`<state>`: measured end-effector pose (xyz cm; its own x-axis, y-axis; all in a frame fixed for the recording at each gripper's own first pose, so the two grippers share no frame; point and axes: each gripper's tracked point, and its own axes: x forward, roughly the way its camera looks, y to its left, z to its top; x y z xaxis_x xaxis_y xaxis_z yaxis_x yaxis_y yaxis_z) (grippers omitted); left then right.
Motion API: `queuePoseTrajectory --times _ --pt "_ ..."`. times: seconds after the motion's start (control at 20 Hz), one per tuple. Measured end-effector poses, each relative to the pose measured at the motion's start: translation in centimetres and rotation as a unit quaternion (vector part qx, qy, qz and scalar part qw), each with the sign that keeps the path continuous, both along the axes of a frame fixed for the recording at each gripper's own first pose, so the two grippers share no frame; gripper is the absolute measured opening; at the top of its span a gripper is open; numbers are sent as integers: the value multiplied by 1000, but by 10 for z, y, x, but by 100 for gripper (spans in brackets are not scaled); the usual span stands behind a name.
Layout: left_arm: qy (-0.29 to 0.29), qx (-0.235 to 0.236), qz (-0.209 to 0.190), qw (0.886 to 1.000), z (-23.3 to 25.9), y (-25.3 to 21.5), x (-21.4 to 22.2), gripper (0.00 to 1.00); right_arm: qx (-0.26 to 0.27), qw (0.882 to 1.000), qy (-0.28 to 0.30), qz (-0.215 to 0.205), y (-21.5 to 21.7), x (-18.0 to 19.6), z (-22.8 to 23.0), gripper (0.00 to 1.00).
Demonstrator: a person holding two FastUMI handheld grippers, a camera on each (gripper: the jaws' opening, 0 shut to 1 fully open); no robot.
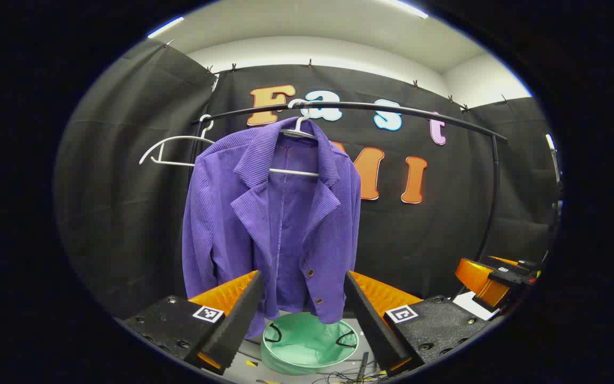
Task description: Grasp the clothes on the hanger with both hands and then place them into the laundry hamper below.
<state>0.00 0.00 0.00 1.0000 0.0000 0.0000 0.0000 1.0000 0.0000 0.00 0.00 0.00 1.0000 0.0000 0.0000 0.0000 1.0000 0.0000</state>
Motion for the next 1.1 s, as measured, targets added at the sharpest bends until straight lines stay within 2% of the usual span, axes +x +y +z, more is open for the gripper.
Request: queuePoseTrajectory --times 0.05,0.1,0.2,0.25,0.3,0.35,0.45,0.5,0.65,0.8,0.85,1.1 --pt "-7 -7 1 1000 5 -1 -1 93 -3 1000 -3 -1 -3 0 3 96" --pt "-14 -8 2 1000 8 -2 -2 95 -6 1000 -6 -1 -6 -1 6 90" --pt "-28 -1 6 1000 13 -3 -5 92 -9 1000 -12 5 -6 -3 9 89" --pt "-35 -3 5 999 16 -6 -3 95 -13 1000 -9 6 -6 -3 8 100" --pt "-37 -4 6 999 19 -8 -2 99 -18 1000 -8 7 -6 -2 8 96" --pt "-36 -2 8 999 18 -9 -3 95 -23 1000 -10 9 -5 -3 8 89" --pt "-30 -5 2 1000 16 -14 -3 92 -25 1000 -11 14 -3 -4 8 89" --pt "-24 -14 0 1000 14 -16 -4 92 -24 1000 -9 18 -2 -3 7 96" --pt "-10 -33 3 999 7 -15 -4 92 -18 1000 -12 22 -3 -4 8 96" --pt "-3 -23 14 1000 3 -14 -2 92 -20 999 -11 26 -4 -3 8 96" --pt "0 -20 16 1000 0 -14 -3 95 -20 999 -10 28 -4 -2 7 96" --pt "14 -7 36 999 -11 -8 5 92 -17 999 -1 46 4 6 1 96"
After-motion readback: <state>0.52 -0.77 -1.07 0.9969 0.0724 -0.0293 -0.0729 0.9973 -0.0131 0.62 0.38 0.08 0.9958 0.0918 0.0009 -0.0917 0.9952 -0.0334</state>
